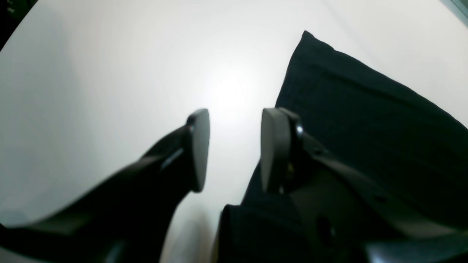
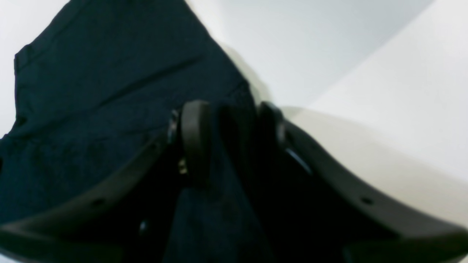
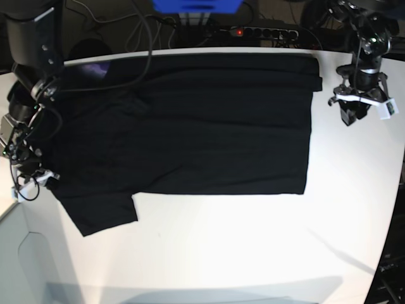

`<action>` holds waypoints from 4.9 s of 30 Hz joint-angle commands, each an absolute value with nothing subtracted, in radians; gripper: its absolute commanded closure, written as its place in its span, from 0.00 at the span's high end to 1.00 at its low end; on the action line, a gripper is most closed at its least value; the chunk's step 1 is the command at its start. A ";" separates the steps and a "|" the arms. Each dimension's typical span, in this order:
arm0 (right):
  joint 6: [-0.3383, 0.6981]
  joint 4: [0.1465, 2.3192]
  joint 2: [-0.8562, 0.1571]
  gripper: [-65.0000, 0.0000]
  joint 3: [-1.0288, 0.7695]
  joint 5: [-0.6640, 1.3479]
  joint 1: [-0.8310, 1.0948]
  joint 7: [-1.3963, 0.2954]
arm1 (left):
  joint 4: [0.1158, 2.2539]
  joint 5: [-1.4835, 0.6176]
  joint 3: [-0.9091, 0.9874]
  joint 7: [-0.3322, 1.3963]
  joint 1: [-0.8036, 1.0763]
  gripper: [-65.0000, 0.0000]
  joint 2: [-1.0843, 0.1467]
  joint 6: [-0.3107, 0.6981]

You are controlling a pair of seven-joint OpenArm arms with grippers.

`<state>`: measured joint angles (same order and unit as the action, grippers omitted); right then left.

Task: Fold the T-shirt properly
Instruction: 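Lower both grippers onto the shirt's side edges and grasp them, then hold the side edges and pull both grippers back, folding the shirt lengthwise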

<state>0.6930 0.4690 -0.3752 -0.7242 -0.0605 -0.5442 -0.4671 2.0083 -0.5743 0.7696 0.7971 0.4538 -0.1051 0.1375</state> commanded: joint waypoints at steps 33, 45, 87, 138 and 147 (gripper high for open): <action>0.698 0.545 -0.309 0.00 -0.647 -0.163 -0.486 -0.633 | 1.354 -0.754 0.704 0.980 -0.160 0.36 -0.300 0.142; 0.698 0.627 -0.289 0.00 -0.645 -0.163 -0.466 -0.676 | 1.040 -0.753 0.575 0.929 -0.320 0.67 -0.326 0.142; 0.698 0.628 -0.274 0.00 -0.645 -0.163 -0.475 -0.668 | 0.743 -0.745 0.461 0.769 -0.404 0.05 -0.237 0.136; 0.698 1.394 -0.263 0.00 -0.654 -0.012 -0.295 -0.820 | 1.515 -0.745 0.463 0.831 -0.091 0.00 -0.286 0.136; 0.698 1.524 -0.328 0.00 -0.679 0.157 -0.127 -0.966 | 1.692 -0.745 0.469 0.820 0.062 0.00 -0.295 0.136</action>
<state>0.7021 1.5028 -0.3027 -0.6704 0.1574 -0.1089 -0.9844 1.6703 -0.7353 0.4622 0.8516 0.0811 -0.2771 0.1314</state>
